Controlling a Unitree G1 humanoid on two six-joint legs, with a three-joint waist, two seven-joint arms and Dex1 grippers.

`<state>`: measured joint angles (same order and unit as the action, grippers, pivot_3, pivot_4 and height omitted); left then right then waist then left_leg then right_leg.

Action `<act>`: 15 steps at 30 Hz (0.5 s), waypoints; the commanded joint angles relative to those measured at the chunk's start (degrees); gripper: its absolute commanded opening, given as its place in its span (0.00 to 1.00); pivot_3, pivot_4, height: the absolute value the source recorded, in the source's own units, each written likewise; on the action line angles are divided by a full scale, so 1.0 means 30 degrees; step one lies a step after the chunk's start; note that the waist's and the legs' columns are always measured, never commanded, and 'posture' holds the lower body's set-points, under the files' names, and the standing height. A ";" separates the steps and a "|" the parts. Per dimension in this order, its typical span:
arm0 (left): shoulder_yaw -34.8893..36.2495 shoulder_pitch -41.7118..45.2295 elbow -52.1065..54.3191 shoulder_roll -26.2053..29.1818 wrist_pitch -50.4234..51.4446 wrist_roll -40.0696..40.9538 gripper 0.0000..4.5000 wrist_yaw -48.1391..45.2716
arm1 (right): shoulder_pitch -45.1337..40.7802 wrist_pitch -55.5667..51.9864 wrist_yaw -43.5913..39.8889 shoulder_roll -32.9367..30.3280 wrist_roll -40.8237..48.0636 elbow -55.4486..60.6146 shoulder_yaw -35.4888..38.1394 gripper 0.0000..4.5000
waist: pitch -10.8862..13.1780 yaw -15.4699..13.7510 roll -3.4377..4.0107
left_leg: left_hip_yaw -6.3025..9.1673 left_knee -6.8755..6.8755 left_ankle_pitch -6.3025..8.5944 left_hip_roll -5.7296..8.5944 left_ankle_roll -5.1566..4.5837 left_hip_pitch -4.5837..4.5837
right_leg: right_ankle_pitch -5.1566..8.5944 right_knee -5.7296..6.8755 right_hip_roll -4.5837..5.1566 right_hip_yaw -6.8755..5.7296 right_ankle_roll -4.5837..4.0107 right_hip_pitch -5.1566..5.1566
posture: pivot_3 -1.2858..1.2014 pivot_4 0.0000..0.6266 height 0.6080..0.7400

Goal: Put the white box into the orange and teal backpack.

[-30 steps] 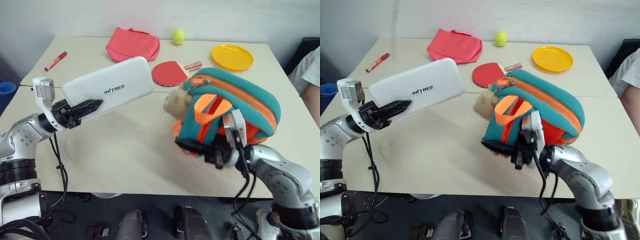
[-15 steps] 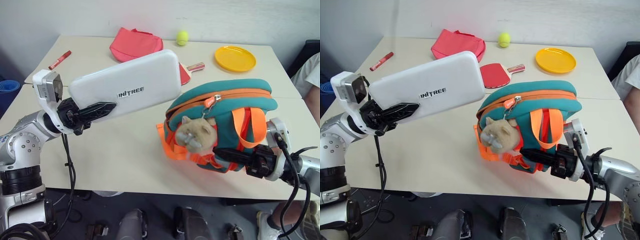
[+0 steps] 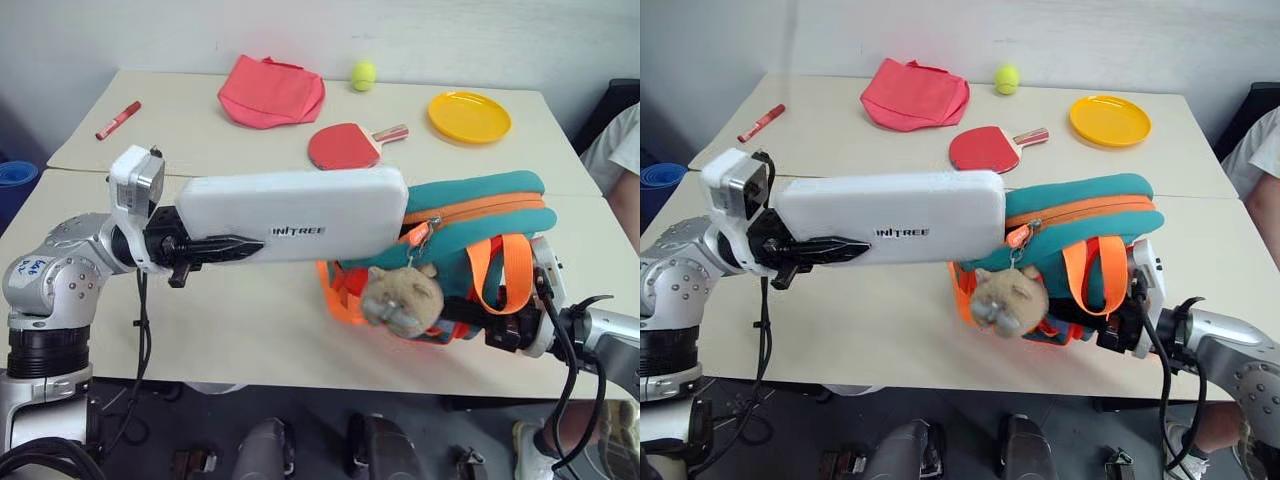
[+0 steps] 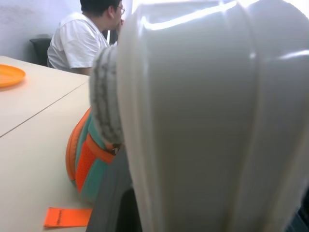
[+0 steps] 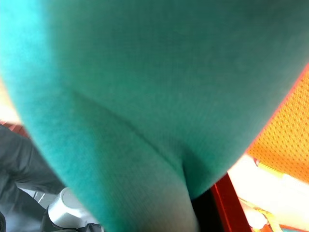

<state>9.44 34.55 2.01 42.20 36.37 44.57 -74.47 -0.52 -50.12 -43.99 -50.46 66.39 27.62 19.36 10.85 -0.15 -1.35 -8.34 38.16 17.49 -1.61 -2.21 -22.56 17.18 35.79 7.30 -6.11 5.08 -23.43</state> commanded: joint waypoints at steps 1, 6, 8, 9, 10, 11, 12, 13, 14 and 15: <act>-0.1052 0.1358 -0.1344 -0.0452 -0.2615 -0.2576 0.29 0.0712 | 0.0243 0.0039 -0.0038 -0.0123 0.0236 0.0736 0.0752 0.01 | 0.0000 -0.0151 -0.0001 | 0.0003 0.0008 -0.0003 0.0001 -0.0006 -0.0002 | 0.0000 0.0004 0.0003 -0.0006 0.0001 0.0003 | 0.52 0.24 1.00; -0.3307 0.2846 -0.2397 0.0782 -0.6081 -0.6349 0.29 -0.0723 | 0.0518 -0.0092 0.0218 -0.0243 0.0652 0.1071 0.1559 0.01 | 0.0000 -0.0378 -0.0001 | -0.0004 0.0005 0.0002 0.0010 -0.0019 -0.0002 | -0.0006 -0.0012 0.0003 -0.0006 0.0009 0.0002 | 0.52 0.24 1.00; -0.3654 0.3825 -0.2607 0.0708 -0.5950 -0.6549 0.29 -0.0694 | 0.0546 -0.0137 0.0321 -0.0302 0.0864 0.1024 0.1904 0.01 | 0.0001 -0.0398 -0.0003 | -0.0006 0.0012 0.0003 0.0003 -0.0021 -0.0026 | -0.0006 -0.0014 0.0002 -0.0007 0.0010 -0.0013 | 0.52 0.24 1.00; -0.4362 0.4436 -0.2495 0.0426 -0.5777 -0.7033 0.29 -0.0582 | 0.0543 -0.0092 0.0270 -0.0359 0.0746 0.0975 0.1963 0.01 | 0.0000 -0.0436 -0.0002 | -0.0006 0.0023 0.0004 0.0003 -0.0023 -0.0033 | -0.0006 -0.0011 0.0003 -0.0008 0.0010 -0.0016 | 0.52 0.24 1.00; -0.5333 0.5142 -0.2354 -0.0114 -0.5041 -0.7597 0.29 -0.0187 | 0.0463 -0.0003 0.0327 -0.0304 0.0616 0.0899 0.1964 0.01 | 0.0000 -0.0476 -0.0001 | -0.0006 0.0030 0.0004 0.0014 -0.0035 -0.0032 | -0.0009 -0.0005 0.0008 -0.0009 0.0015 -0.0012 | 0.52 0.24 1.00; -0.6006 0.5629 -0.2262 -0.0501 -0.4479 -0.8003 0.29 0.0097 | 0.0404 0.0055 0.0370 -0.0261 0.0533 0.0845 0.1964 0.01 | 0.0000 -0.0527 -0.0001 | -0.0003 0.0031 -0.0002 0.0026 -0.0049 -0.0029 | -0.0011 -0.0003 0.0016 -0.0008 0.0020 -0.0004 | 0.52 0.24 1.00; -0.6427 0.6007 -0.2232 -0.0985 -0.4133 -0.8220 0.29 0.0401 | 0.0359 0.0102 0.0408 -0.0198 0.0490 0.0792 0.1953 0.01 | 0.0000 -0.0575 -0.0001 | 0.0010 0.0040 -0.0006 0.0035 -0.0062 -0.0029 | -0.0016 -0.0006 0.0017 -0.0017 0.0029 0.0011 | 0.52 0.24 1.00; -0.6993 0.6587 -0.2355 -0.2189 -0.3791 -0.8281 0.29 0.0848 | 0.0143 0.0160 0.0435 -0.0125 0.0384 0.0773 0.1700 0.01 | -0.0001 -0.0576 0.0000 | 0.0012 0.0041 -0.0011 0.0058 -0.0087 -0.0032 | -0.0023 -0.0006 0.0013 -0.0018 0.0042 0.0014 | 0.52 0.24 1.00; -0.7324 0.6957 -0.2446 -0.3027 -0.3625 -0.8312 0.29 0.1122 | -0.0006 0.0194 0.0436 -0.0090 0.0307 0.0768 0.1512 0.01 | 0.0000 -0.0585 -0.0001 | 0.0009 0.0040 -0.0012 0.0077 -0.0108 -0.0033 | -0.0029 -0.0001 0.0016 -0.0011 0.0052 0.0013 | 0.52 0.24 1.00; -0.7910 0.7350 -0.2692 -0.4127 -0.3492 -0.8641 0.29 0.1554 | -0.0190 0.0261 0.0456 0.0032 0.0208 0.0760 0.1238 0.01 | 0.0000 -0.0585 -0.0001 | 0.0014 0.0044 -0.0020 0.0097 -0.0131 -0.0047 | -0.0038 -0.0003 0.0028 -0.0011 0.0068 0.0013 | 0.52 0.24 1.00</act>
<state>-11.61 54.69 -6.48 32.26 25.16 19.37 -71.21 -0.06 -50.25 -42.73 -50.77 66.97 29.09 22.81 10.85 -1.90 -1.36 -8.28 38.32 17.39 -1.28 -2.67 -22.79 17.01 35.75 7.38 -6.15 5.39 -23.42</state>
